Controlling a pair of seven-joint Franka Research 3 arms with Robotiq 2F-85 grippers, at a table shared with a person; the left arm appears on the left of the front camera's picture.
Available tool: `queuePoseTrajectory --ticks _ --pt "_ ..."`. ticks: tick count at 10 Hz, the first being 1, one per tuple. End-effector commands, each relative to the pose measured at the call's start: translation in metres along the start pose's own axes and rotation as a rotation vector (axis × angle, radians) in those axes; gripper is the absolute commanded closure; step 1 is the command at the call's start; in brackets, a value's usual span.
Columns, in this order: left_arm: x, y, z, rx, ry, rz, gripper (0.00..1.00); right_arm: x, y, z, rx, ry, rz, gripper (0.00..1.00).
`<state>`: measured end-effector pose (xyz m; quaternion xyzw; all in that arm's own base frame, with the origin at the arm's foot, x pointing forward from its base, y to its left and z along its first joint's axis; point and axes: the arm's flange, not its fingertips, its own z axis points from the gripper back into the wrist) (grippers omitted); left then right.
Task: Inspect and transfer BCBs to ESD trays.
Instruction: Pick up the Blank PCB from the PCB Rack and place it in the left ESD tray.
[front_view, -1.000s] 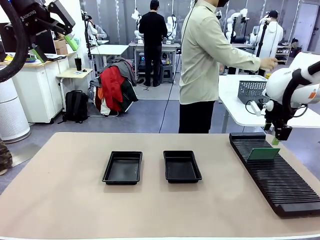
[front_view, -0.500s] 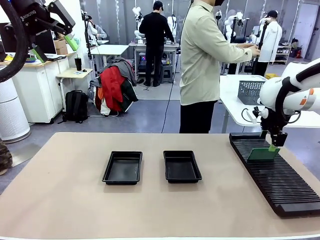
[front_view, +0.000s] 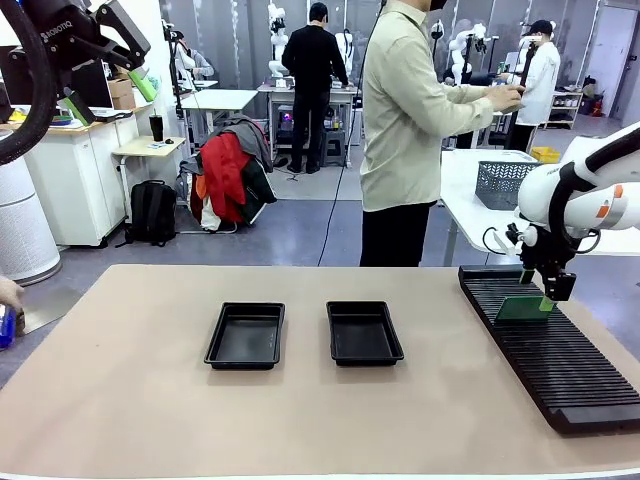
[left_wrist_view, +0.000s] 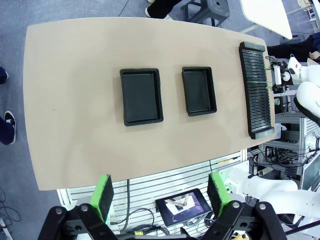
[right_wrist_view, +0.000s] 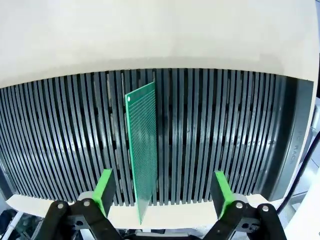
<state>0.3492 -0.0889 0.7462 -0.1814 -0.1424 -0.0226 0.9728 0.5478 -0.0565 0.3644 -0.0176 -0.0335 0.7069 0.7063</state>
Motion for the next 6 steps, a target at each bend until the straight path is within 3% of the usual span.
queuePoseTrajectory --ticks 1,6 --pt "-0.0001 0.0002 -0.0005 0.0 0.002 0.0 0.0 -0.003 -0.001 -0.0054 -0.018 -0.03 0.027 0.0" --pt "-0.0001 0.0002 -0.0005 0.0 0.002 0.0 0.0 0.0002 0.0 -0.0011 0.002 -0.002 0.004 0.0"
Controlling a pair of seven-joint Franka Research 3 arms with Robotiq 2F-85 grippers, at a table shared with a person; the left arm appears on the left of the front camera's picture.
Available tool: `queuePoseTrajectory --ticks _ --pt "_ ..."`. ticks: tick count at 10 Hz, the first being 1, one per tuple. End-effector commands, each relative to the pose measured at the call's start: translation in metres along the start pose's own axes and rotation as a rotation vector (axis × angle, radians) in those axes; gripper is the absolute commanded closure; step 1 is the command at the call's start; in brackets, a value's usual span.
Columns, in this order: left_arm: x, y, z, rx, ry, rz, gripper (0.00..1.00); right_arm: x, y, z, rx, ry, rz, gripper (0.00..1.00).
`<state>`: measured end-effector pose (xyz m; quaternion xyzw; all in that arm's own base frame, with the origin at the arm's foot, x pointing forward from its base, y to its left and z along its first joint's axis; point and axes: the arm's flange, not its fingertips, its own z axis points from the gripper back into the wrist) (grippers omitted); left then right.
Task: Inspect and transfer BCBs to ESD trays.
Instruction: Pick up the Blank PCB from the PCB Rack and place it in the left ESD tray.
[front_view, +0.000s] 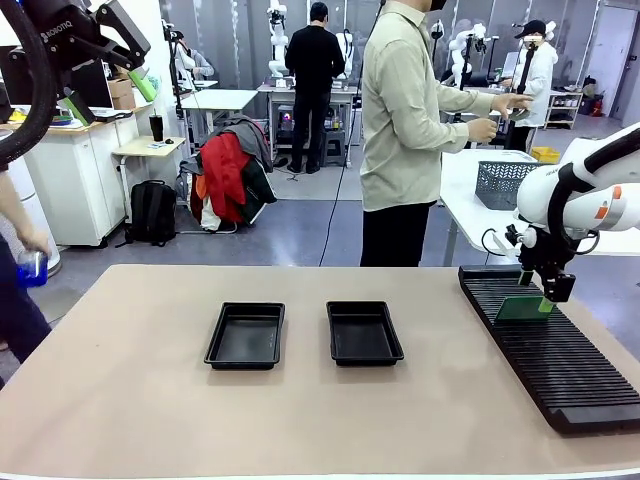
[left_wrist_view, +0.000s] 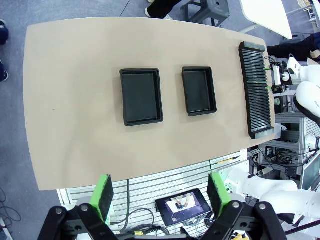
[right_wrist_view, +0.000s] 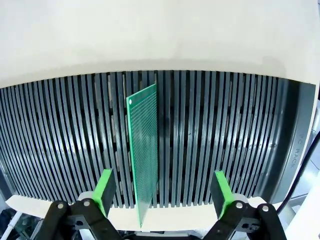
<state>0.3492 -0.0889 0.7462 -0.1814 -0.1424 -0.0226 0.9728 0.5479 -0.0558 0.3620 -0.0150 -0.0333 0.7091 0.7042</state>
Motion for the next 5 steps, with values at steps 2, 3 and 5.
queuePoseTrajectory --ticks 2,3,5 --pt "-0.0001 0.0002 -0.0005 0.0 0.002 0.0 0.0 -0.0004 0.0 0.0013 -0.002 0.002 -0.002 0.0" --pt "-0.0001 0.0002 -0.0005 0.0 0.002 0.0 0.0 -0.0004 0.0 0.0013 -0.002 0.002 -0.002 0.0" --pt "-0.0001 0.0002 -0.0005 0.0 0.002 0.0 0.0 -0.0001 0.0 0.0 0.0 0.0 0.0 0.0"
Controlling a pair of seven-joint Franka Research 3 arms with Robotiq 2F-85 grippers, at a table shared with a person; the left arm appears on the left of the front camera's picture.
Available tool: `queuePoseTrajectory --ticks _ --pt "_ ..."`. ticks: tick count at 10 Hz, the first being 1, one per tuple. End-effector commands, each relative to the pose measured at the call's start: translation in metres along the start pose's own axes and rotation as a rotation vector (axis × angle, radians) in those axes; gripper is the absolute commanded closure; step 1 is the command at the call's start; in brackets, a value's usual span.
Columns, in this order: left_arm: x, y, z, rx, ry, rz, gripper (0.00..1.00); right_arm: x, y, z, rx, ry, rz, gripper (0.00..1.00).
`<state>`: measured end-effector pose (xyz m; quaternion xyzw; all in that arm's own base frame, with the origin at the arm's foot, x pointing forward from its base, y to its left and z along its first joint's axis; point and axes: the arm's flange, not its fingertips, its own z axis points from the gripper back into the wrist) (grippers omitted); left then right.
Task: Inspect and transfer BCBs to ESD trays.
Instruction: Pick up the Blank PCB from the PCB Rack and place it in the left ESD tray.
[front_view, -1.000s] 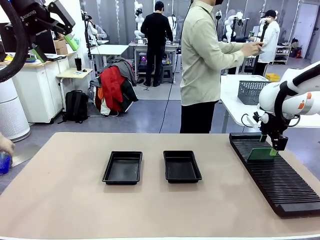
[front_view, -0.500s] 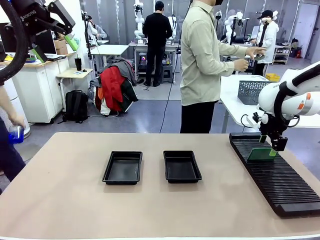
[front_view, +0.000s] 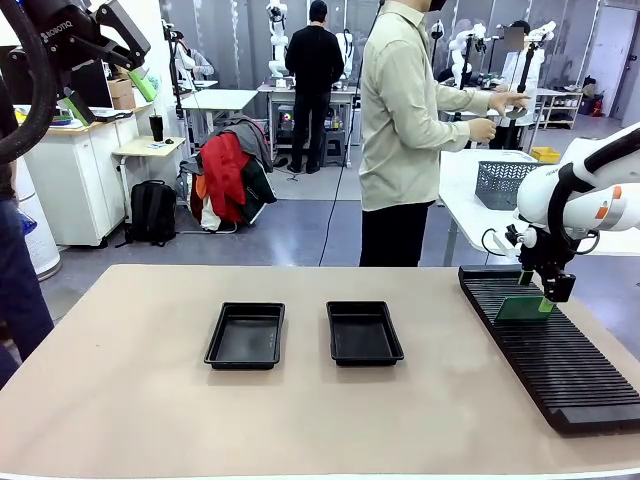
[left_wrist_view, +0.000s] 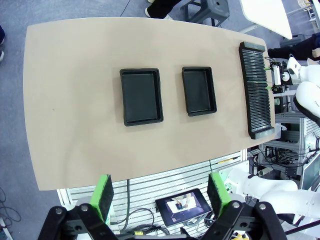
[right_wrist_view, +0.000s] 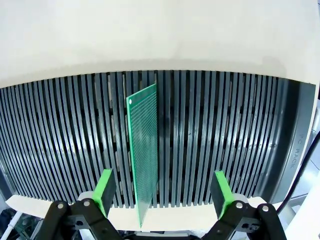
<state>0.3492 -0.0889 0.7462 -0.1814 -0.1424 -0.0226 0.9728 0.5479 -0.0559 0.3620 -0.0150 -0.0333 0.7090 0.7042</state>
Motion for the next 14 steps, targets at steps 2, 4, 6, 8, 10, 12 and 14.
queuePoseTrajectory --ticks 2,4,6,8,10,12,14 --pt "0.0 0.0 0.0 0.0 0.002 0.0 0.0 0.001 0.01 -0.005 -0.006 -0.019 -0.006 0.0" --pt "0.0 0.0 0.0 0.0 0.002 0.0 0.0 0.002 0.018 -0.007 -0.027 -0.04 0.012 0.04" --pt "0.0 0.0 0.0 0.0 0.002 0.0 0.0 0.0 0.022 -0.005 -0.039 -0.061 0.009 0.1" --pt "0.0 0.0 0.0 0.0 0.002 0.0 0.0 0.0 0.023 -0.003 -0.045 -0.072 0.017 0.19" --pt "0.0 0.0 0.0 0.0 0.002 0.0 0.0 0.001 0.023 -0.003 -0.04 -0.069 0.023 0.29" --pt "0.0 0.0 0.0 0.0 0.002 0.0 0.0 0.002 0.023 -0.004 -0.027 -0.049 0.035 0.39" --pt "0.0 0.0 0.0 0.0 0.002 0.0 0.0 0.003 0.025 -0.004 -0.032 -0.039 0.042 0.49"
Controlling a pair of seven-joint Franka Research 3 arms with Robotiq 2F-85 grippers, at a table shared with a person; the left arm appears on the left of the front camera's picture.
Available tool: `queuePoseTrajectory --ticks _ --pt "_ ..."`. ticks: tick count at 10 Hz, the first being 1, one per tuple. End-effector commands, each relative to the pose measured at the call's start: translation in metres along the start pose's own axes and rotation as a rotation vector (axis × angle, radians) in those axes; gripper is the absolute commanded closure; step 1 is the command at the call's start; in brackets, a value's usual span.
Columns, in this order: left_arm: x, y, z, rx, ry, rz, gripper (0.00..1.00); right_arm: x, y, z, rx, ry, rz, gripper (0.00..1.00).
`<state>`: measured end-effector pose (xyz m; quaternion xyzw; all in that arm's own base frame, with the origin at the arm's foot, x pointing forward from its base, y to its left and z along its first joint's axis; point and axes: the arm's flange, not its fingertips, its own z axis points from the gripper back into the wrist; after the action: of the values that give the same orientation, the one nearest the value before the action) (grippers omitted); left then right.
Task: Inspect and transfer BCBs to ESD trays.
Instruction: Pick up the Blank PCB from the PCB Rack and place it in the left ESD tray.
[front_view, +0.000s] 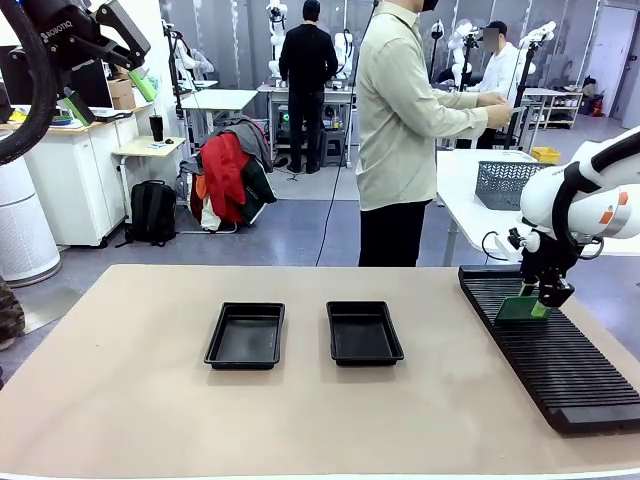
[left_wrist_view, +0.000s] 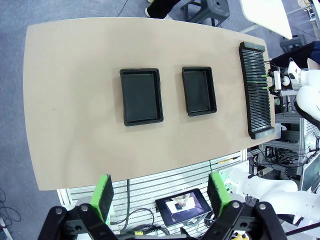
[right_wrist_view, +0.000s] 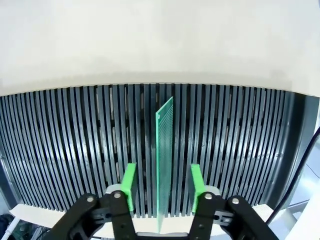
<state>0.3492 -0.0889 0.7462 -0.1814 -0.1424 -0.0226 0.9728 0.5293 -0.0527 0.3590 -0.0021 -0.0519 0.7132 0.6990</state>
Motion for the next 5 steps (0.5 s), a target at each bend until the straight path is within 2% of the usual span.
queuePoseTrajectory --ticks 1,5 --pt "-0.0001 0.0002 -0.0005 0.0 0.002 0.0 0.0 -0.0012 0.0074 -0.0024 -0.023 0.016 0.028 0.55" --pt "-0.0001 0.0002 -0.0005 0.0 0.002 0.0 0.0 0.0012 0.0065 -0.0005 -0.041 0.075 0.031 0.73"
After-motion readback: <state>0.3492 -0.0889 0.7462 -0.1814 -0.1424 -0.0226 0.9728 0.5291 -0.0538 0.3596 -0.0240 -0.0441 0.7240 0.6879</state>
